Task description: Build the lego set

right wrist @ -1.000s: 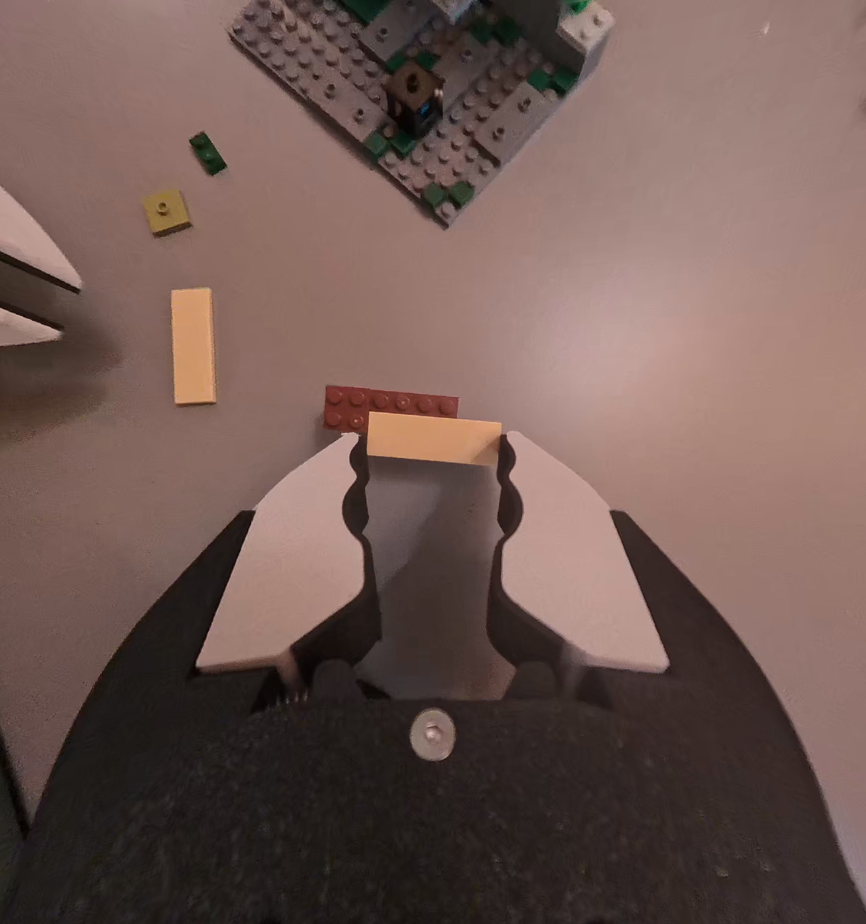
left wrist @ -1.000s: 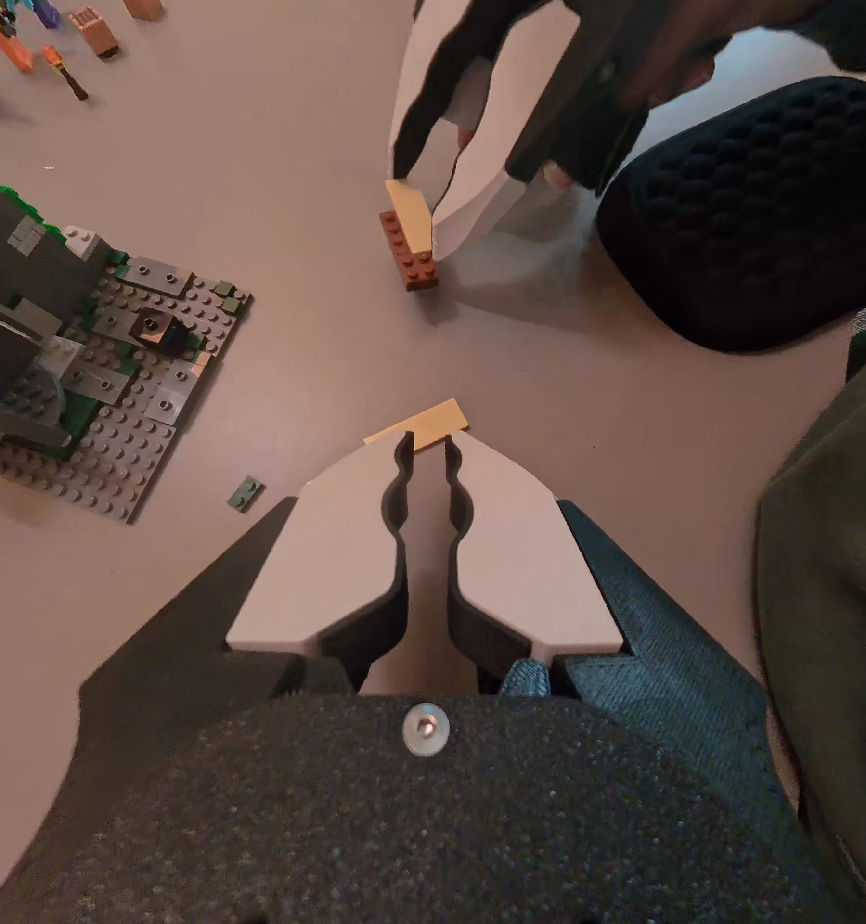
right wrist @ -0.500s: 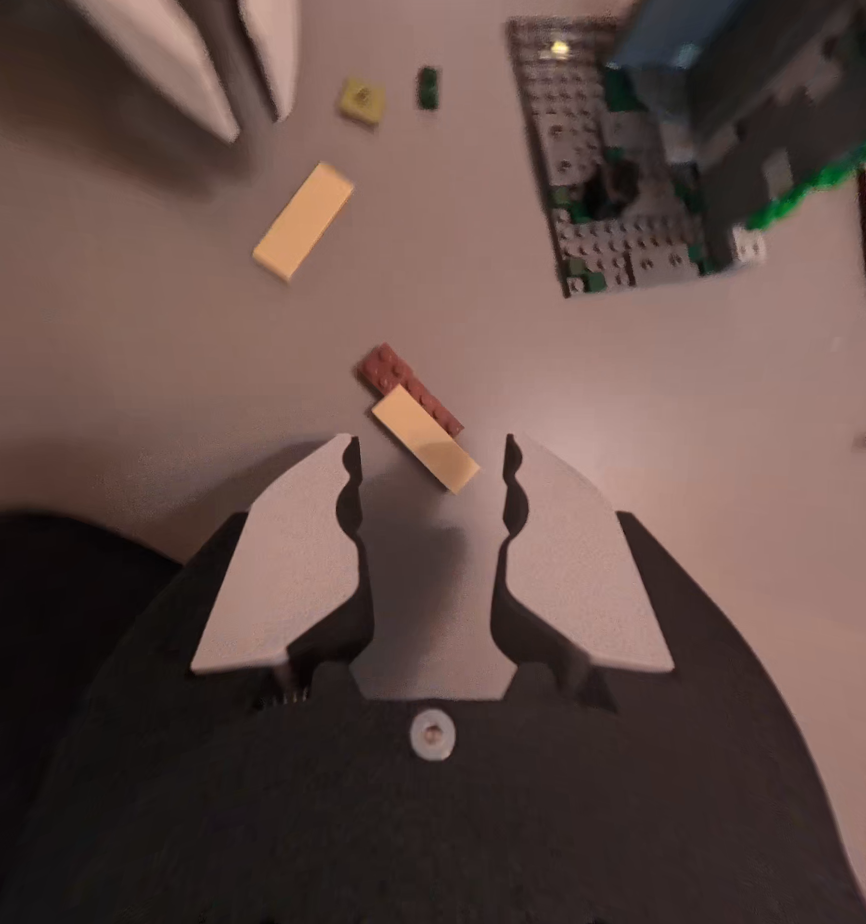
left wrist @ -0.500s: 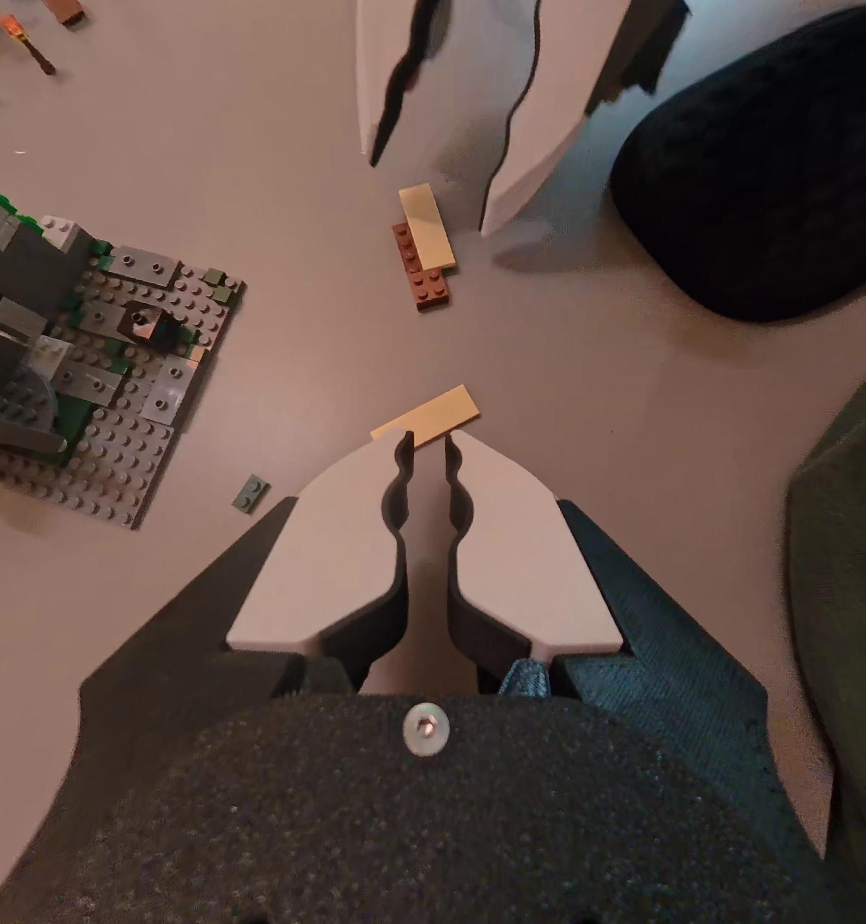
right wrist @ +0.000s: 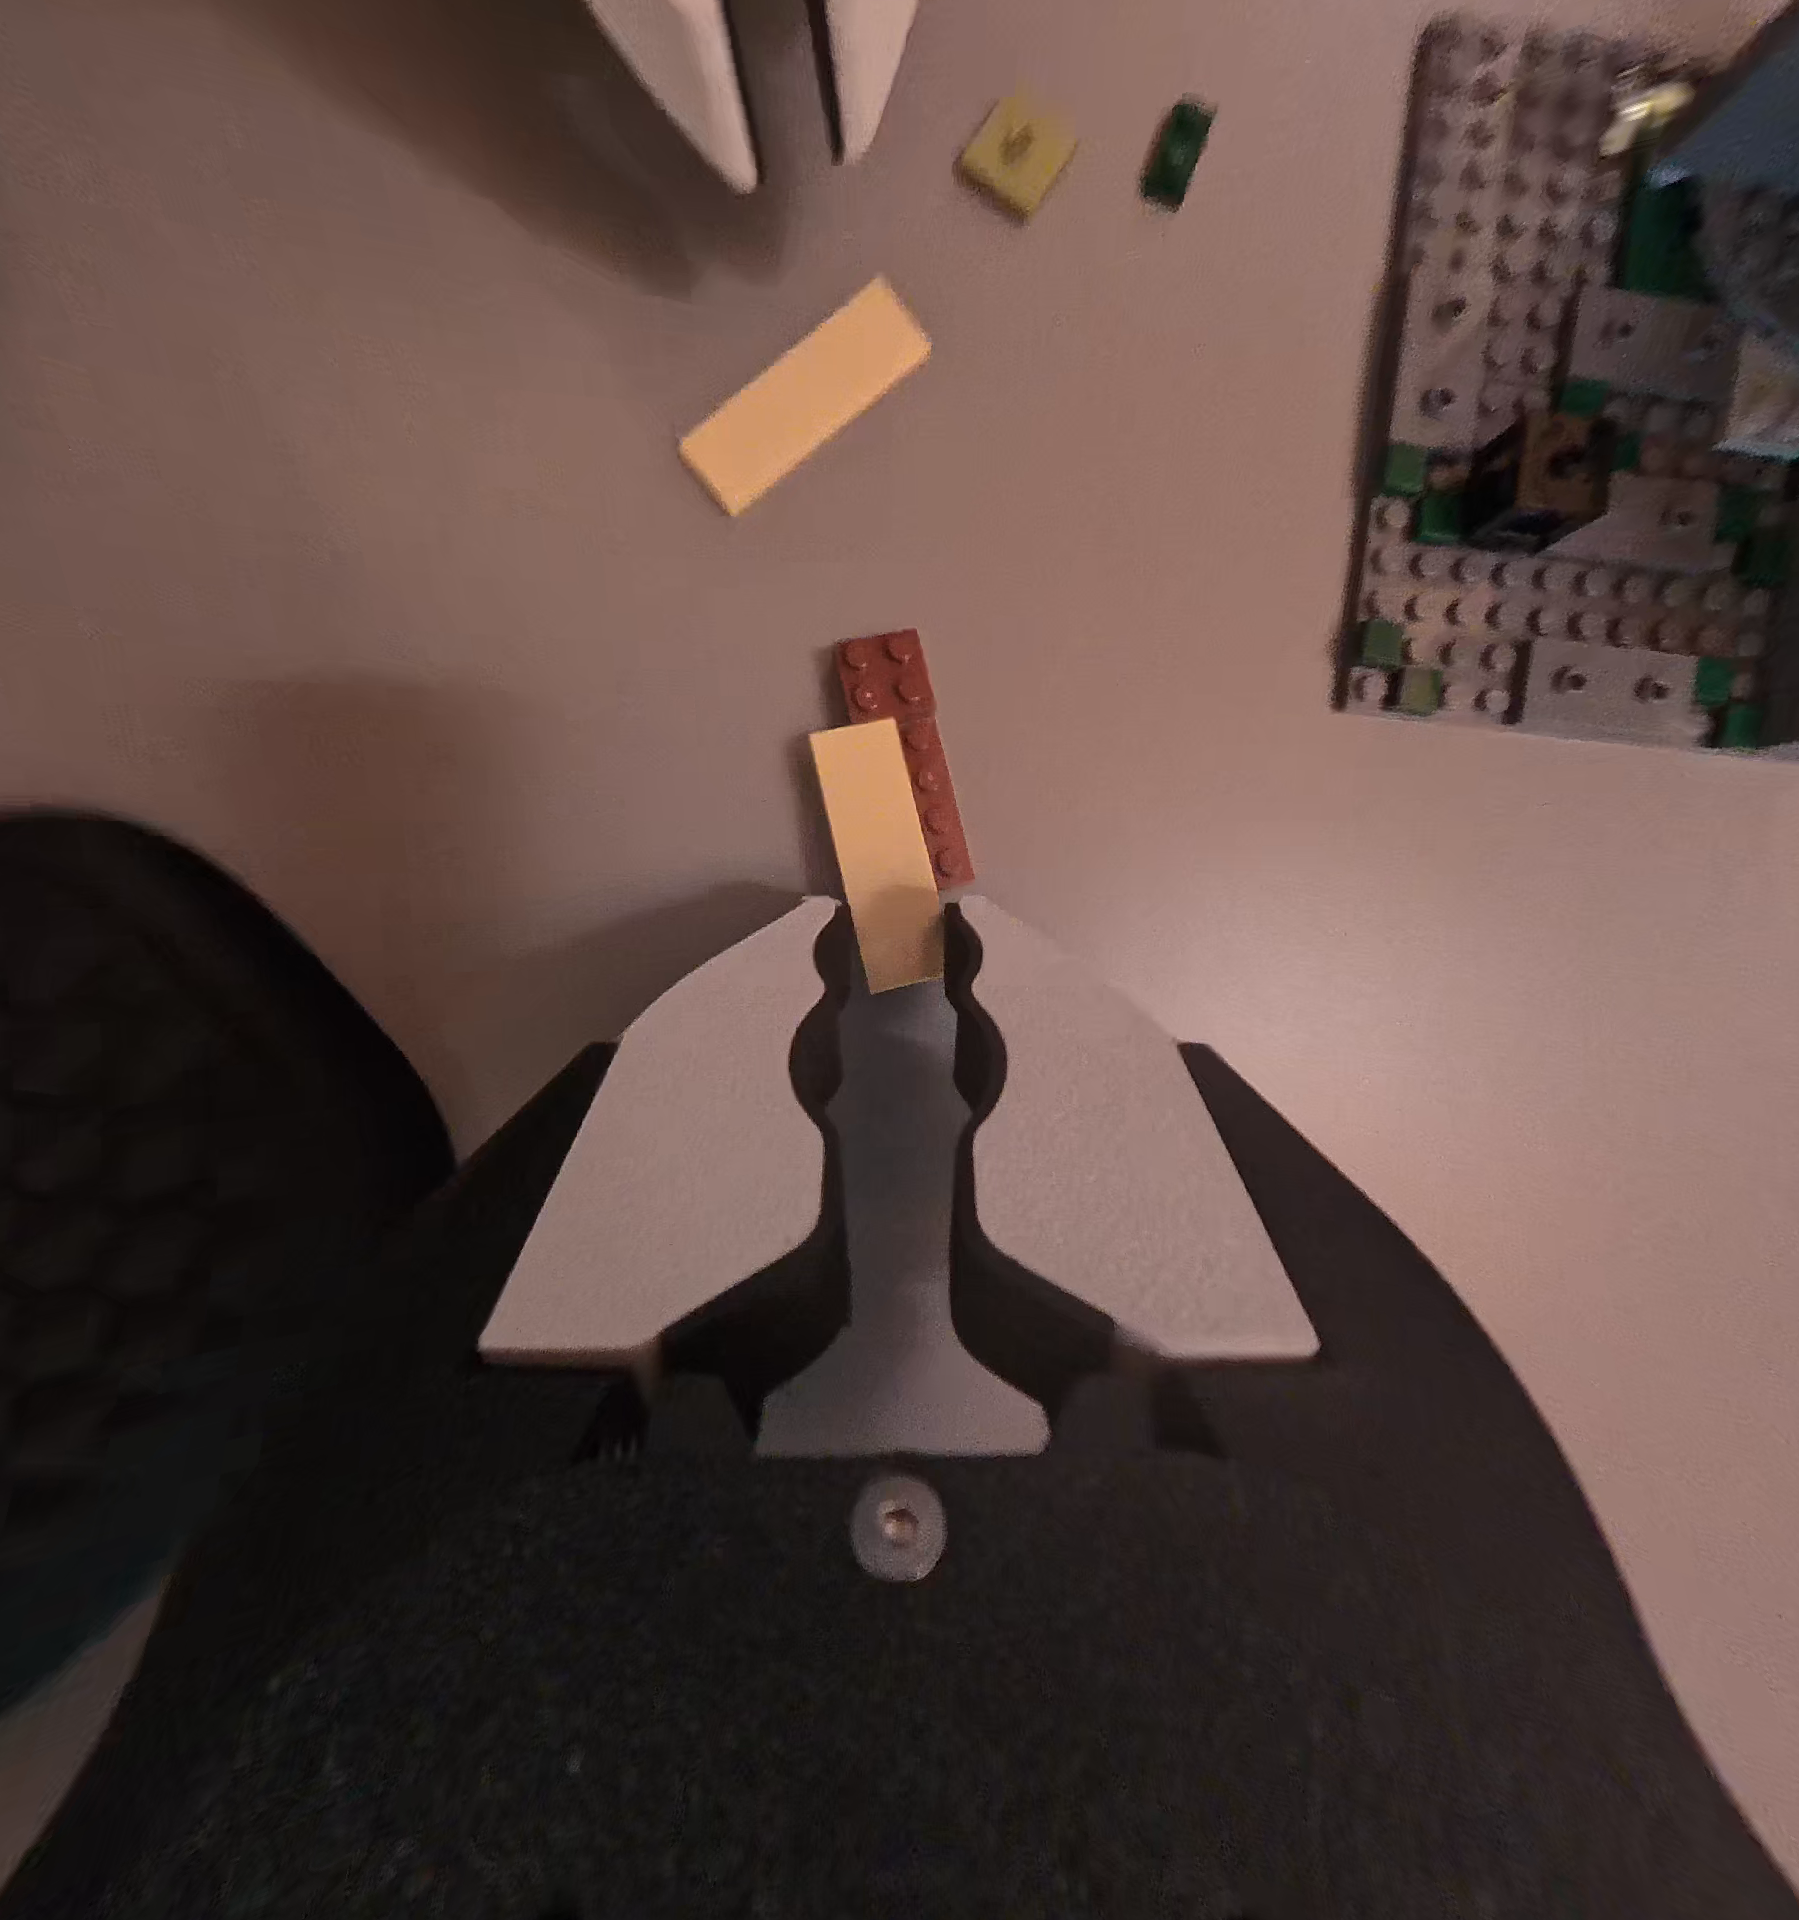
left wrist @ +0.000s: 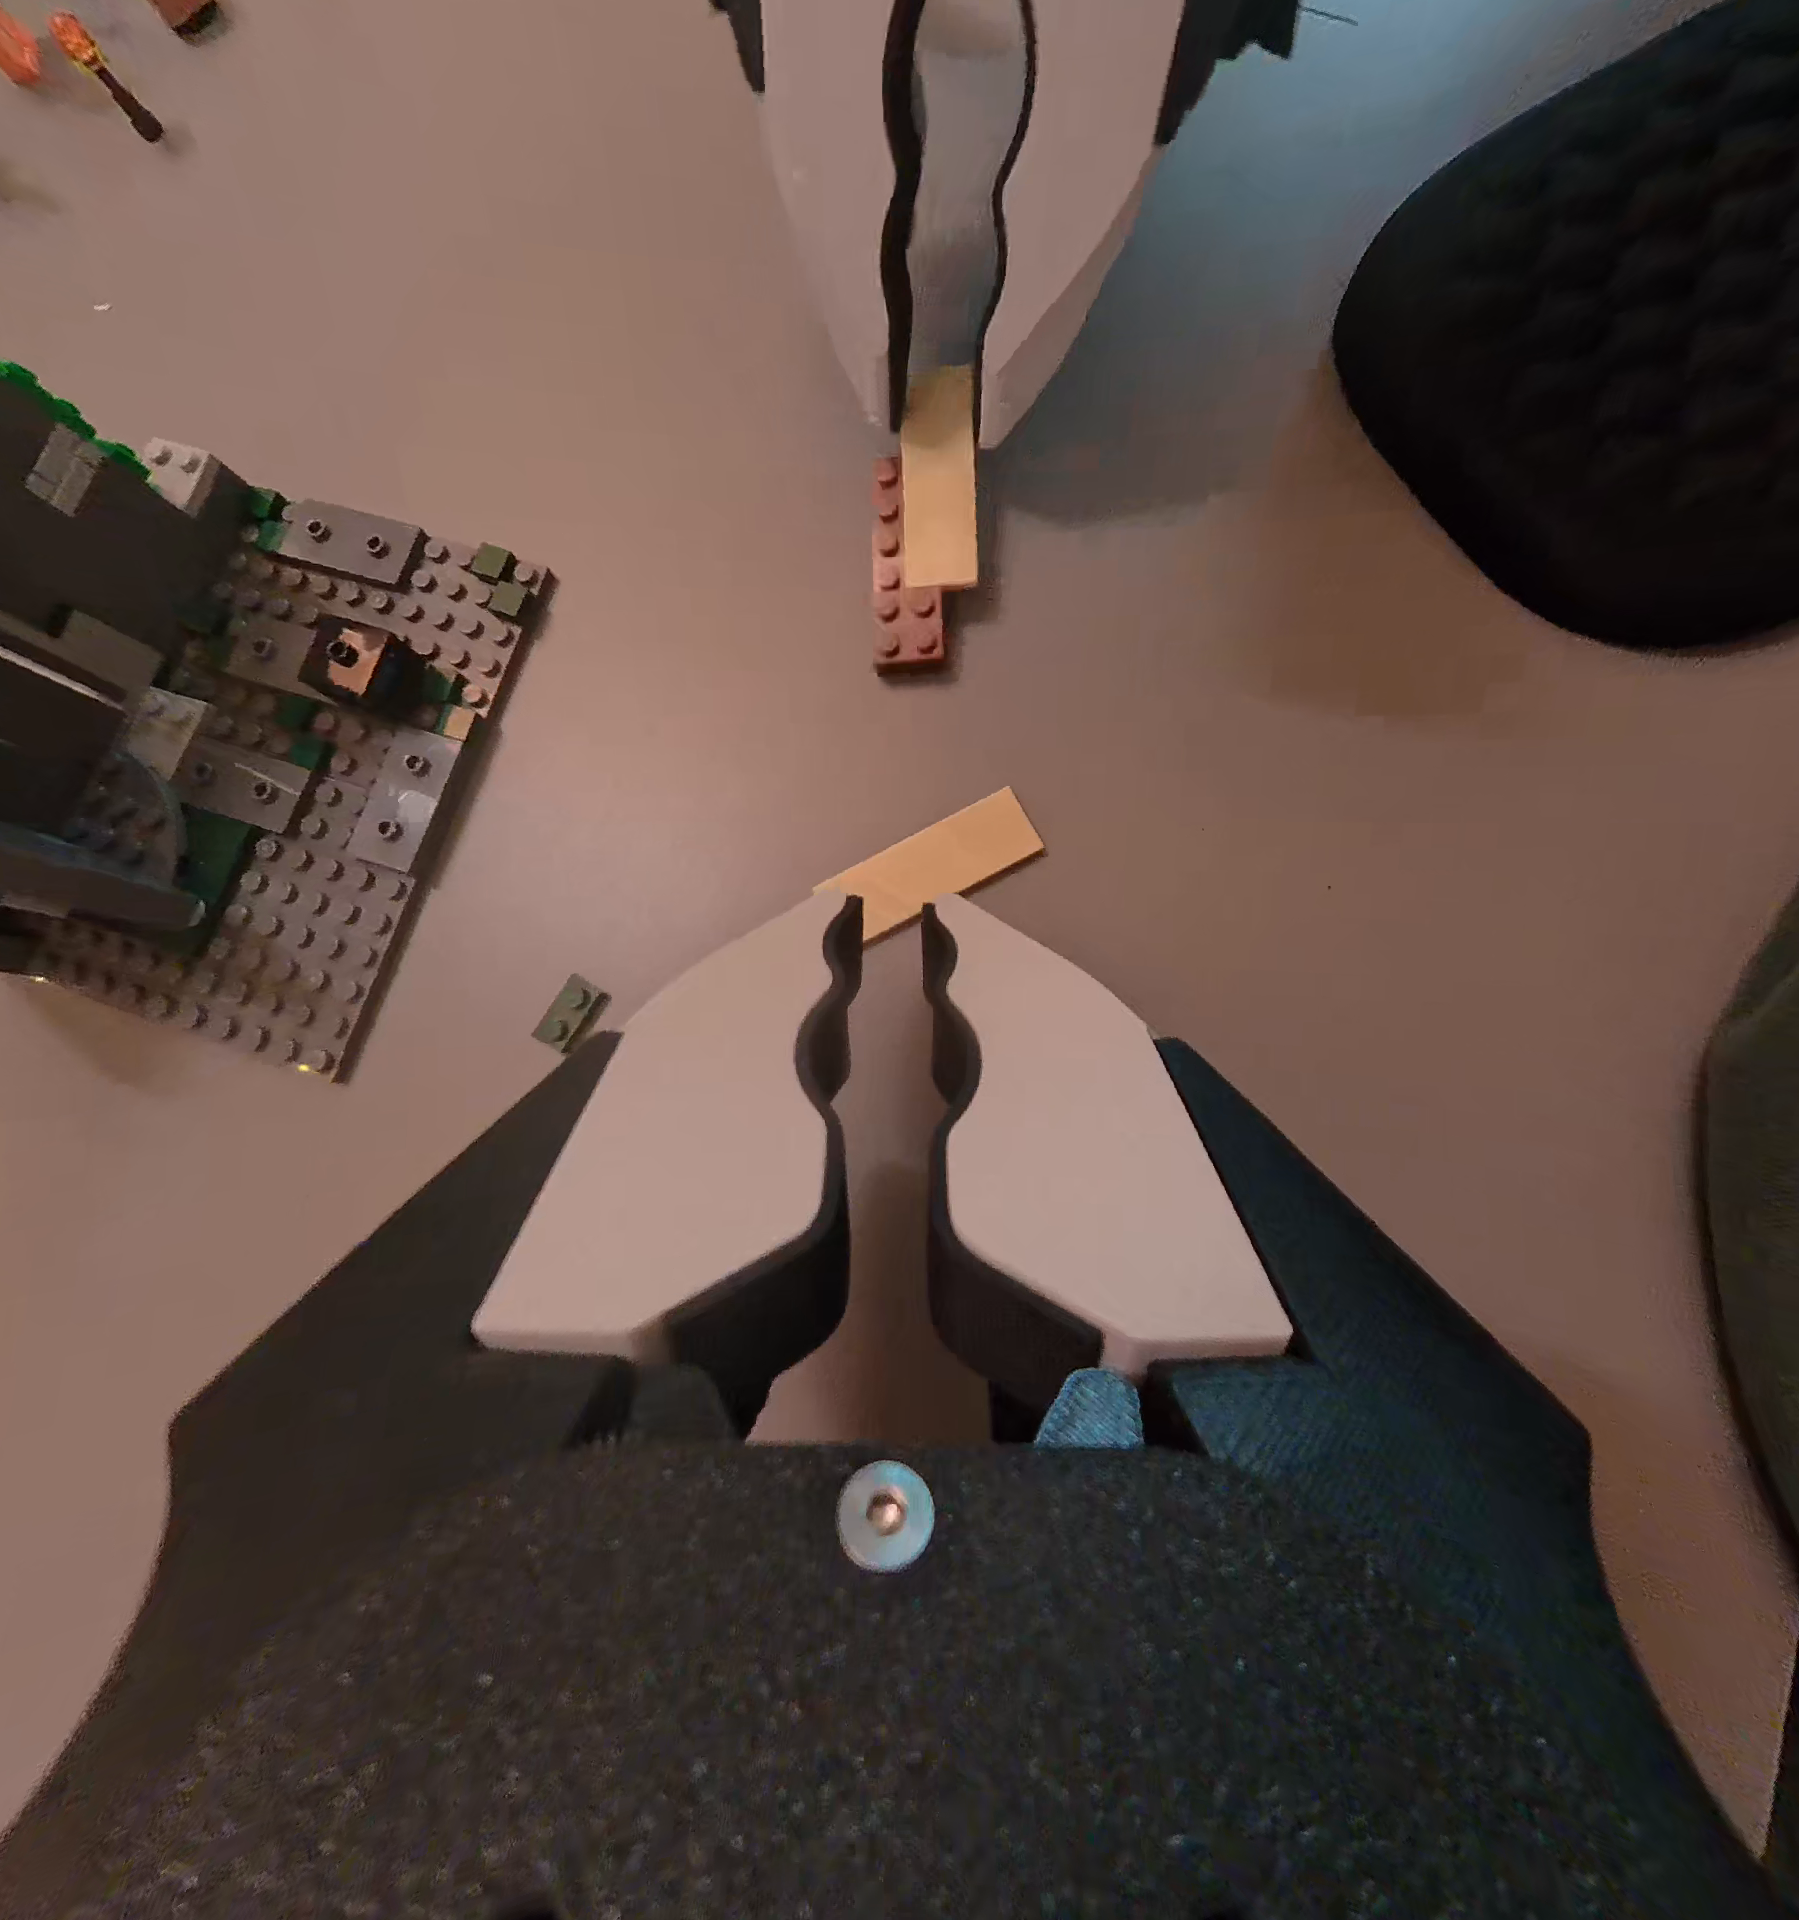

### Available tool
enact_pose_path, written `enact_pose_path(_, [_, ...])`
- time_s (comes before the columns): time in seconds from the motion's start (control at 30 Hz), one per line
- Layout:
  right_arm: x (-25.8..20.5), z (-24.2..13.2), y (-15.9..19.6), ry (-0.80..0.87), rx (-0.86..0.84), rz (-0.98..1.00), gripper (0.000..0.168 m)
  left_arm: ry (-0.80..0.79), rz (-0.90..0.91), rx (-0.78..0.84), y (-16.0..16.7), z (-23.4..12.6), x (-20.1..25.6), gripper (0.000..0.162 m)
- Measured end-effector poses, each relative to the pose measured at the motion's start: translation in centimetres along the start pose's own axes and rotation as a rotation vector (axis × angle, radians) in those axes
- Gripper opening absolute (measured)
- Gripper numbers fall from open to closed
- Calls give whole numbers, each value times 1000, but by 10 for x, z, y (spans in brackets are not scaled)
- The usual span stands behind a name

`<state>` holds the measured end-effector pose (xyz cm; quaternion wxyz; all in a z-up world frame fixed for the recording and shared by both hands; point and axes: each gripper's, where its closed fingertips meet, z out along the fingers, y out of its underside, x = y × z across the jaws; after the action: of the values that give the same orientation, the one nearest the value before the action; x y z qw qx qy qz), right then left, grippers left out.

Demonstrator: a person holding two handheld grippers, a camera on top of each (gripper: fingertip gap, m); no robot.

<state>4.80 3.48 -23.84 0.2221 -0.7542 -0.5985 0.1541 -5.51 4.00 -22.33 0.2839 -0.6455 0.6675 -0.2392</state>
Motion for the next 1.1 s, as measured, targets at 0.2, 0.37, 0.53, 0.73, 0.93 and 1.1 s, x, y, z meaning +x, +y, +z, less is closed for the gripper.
enact_pose_path(0.2, [1,8,-20,157,44,314,16,-8,3,1,0,-1,-6,10])
enact_pose_path(0.37, [1,15,-15,189,46,323,17,-9,16,-7,0,-1,-6,10])
enact_pose_path(0.53, [1,8,-24,227,80,193,27,-15,21,-7,-1,-1,-7,10])
enact_pose_path(0.73, [-29,21,-62,81,20,-105,33,-41,10,-3,0,-5,-13,10])
enact_pose_path(0.93, [-19,48,-75,29,-121,210,33,-93,-37,21,6,-17,-20,10])
enact_pose_path(1.1, [-25,59,-74,72,-165,237,39,-116,-78,62,13,-29,-26,9])
